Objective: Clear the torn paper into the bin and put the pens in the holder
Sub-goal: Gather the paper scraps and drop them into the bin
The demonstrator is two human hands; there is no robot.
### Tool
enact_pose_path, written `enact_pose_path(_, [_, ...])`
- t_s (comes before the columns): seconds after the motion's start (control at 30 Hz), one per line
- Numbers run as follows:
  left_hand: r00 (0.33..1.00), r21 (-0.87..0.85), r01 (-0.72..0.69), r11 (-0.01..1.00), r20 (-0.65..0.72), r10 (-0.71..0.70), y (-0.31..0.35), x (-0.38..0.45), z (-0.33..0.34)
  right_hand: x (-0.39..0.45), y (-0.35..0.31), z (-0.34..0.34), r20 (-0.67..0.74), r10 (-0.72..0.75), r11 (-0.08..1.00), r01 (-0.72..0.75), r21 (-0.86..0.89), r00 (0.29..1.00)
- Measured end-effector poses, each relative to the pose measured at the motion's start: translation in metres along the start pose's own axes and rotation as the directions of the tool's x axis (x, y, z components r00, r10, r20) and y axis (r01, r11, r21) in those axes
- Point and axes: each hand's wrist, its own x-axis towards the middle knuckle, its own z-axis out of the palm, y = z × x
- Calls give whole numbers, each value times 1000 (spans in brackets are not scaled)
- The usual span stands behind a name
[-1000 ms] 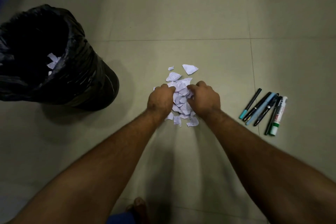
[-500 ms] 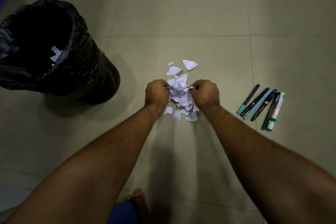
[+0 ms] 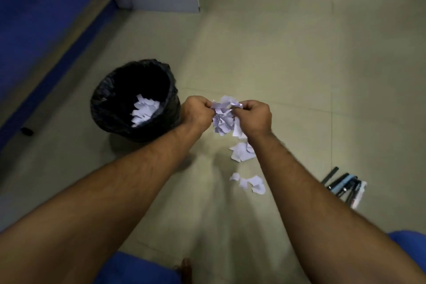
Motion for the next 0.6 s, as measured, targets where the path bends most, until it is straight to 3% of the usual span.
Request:
enact_pose_path(0.17, [991,-88,-36,995,-134,24,25,17,-87,-3,-77,58,25,-60,994,57,98,998])
enact_pose_path(0.4, [940,-149,52,987,-327,-99,-5,65,-178,-20,-146,165,111,-86,990,73,119,990])
enact_pose_path(0.47, [922,-137,84,987,-364,-129,-24,68,-190,-24,-147,188,157,-74,996,64,68,985])
enact_pose_path(0.6, [926,-56,160,986,-338,-169,-61,68,-191,-30,-139,210,301,-120,948,199,-248,946])
